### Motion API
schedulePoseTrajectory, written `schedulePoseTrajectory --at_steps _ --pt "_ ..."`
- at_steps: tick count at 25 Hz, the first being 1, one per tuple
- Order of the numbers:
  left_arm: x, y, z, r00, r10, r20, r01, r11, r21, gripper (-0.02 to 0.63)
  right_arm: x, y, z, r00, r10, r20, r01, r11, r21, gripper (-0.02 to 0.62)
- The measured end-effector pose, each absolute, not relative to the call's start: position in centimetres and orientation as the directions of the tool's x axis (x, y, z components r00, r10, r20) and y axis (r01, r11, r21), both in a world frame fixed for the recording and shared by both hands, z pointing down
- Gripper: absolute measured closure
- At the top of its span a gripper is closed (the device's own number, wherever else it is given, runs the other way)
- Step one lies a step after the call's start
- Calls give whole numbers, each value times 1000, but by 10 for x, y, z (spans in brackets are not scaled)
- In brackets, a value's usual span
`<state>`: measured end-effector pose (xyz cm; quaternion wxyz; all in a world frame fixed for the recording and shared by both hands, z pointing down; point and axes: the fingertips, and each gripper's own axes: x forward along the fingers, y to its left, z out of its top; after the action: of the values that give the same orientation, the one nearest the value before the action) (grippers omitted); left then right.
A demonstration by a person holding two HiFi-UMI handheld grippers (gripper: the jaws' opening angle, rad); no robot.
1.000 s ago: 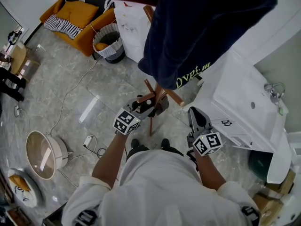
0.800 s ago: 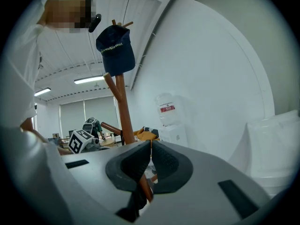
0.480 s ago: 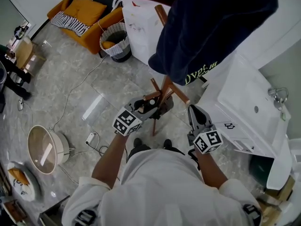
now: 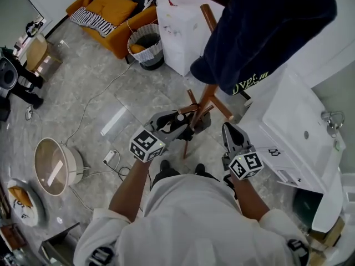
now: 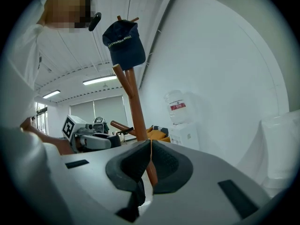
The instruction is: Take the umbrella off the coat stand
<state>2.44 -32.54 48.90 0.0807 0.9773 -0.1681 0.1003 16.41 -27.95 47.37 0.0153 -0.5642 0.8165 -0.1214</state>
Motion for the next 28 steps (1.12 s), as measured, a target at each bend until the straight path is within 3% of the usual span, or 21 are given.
schedulePoseTrajectory --at_steps 28 --pt "-56 -295 417 859 -500 109 -509 -858 76 413 111 -286 463 -503 -861 69 -851 480 -212 577"
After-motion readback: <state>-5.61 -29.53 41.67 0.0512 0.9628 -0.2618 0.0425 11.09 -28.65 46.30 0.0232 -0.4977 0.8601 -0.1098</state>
